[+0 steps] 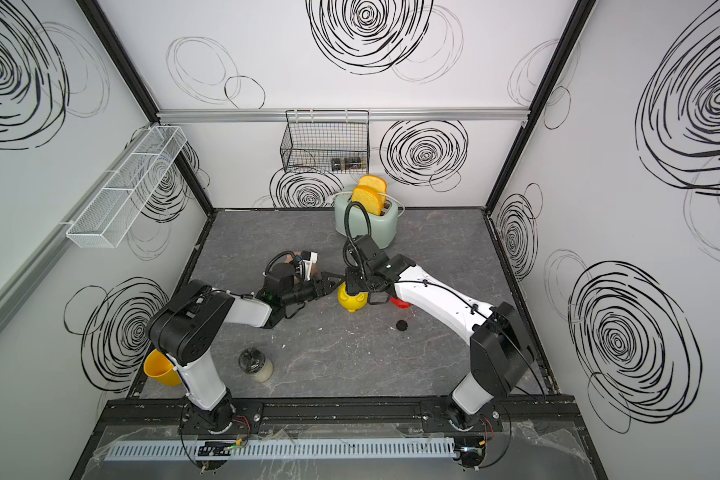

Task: Close piggy banks
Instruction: Hold the piggy bank at the center of the board, then turn over the piggy bank at the center of the board.

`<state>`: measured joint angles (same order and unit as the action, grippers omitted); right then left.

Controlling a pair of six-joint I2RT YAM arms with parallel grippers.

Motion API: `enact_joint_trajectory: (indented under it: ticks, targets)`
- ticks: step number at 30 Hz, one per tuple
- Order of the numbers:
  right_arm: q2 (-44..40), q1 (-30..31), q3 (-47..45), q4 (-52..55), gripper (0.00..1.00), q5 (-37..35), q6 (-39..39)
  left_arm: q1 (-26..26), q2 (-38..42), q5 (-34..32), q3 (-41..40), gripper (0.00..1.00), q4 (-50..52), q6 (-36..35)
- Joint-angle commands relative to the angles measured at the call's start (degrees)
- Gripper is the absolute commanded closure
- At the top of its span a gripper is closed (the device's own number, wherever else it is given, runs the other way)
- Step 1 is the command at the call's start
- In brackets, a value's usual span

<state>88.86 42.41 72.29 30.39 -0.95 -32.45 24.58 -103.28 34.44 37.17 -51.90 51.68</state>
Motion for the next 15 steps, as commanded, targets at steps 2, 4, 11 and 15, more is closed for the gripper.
enact_joint_trajectory:
  ticks: [2,4,11,15]
  targets:
    - [-4.62,-1.68,-1.56,1.64,0.78,-2.17,1.83,-0.50,4.85,-0.66,-1.85,0.14,-0.51,-0.33]
    - [-6.74,-2.47,-2.73,1.24,0.76,-2.57,2.58,-0.50,7.22,-1.00,-2.63,0.14,0.48,-0.64]
    - [-16.96,-6.07,-10.49,-2.27,0.65,-5.40,6.00,0.45,17.86,-4.51,-6.25,0.15,7.56,-3.85]
    - [-23.11,-10.11,-16.40,-5.12,0.54,-4.42,7.60,2.04,25.59,-8.00,-7.32,0.15,15.65,-7.49]
